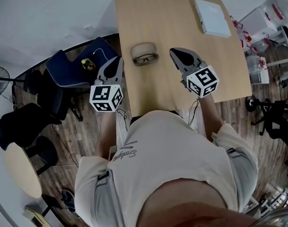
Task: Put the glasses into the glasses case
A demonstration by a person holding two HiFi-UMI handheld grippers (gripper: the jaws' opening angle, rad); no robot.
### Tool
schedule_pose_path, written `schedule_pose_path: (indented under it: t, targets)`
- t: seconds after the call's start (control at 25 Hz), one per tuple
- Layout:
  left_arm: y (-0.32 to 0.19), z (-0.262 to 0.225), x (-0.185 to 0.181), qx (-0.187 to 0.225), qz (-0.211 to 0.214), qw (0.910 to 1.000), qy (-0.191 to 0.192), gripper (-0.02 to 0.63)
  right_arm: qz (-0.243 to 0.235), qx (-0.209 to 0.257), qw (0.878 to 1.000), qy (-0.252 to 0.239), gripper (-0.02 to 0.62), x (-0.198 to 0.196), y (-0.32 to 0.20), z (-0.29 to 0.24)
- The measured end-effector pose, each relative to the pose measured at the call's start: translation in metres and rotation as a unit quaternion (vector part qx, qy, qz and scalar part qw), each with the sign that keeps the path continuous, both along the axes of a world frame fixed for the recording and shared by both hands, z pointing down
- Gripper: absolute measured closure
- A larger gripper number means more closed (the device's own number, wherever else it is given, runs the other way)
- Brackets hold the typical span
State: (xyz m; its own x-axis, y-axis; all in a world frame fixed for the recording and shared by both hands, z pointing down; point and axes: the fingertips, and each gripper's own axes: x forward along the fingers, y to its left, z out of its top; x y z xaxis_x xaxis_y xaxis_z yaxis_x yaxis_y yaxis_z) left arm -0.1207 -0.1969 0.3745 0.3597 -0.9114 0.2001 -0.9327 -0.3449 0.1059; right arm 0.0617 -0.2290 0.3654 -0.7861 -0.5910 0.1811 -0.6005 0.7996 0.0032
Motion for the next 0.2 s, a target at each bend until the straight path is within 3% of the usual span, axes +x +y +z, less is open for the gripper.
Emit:
schedule_pose_path:
  t: [0.2]
  targets:
    - [-0.0003,0.0018,0.0098,-0.003,0.001,1.0000,0.000,0.589,-0.003,0.000,1.000,0.002,0.600,0.0071,-0.0014,0.0028]
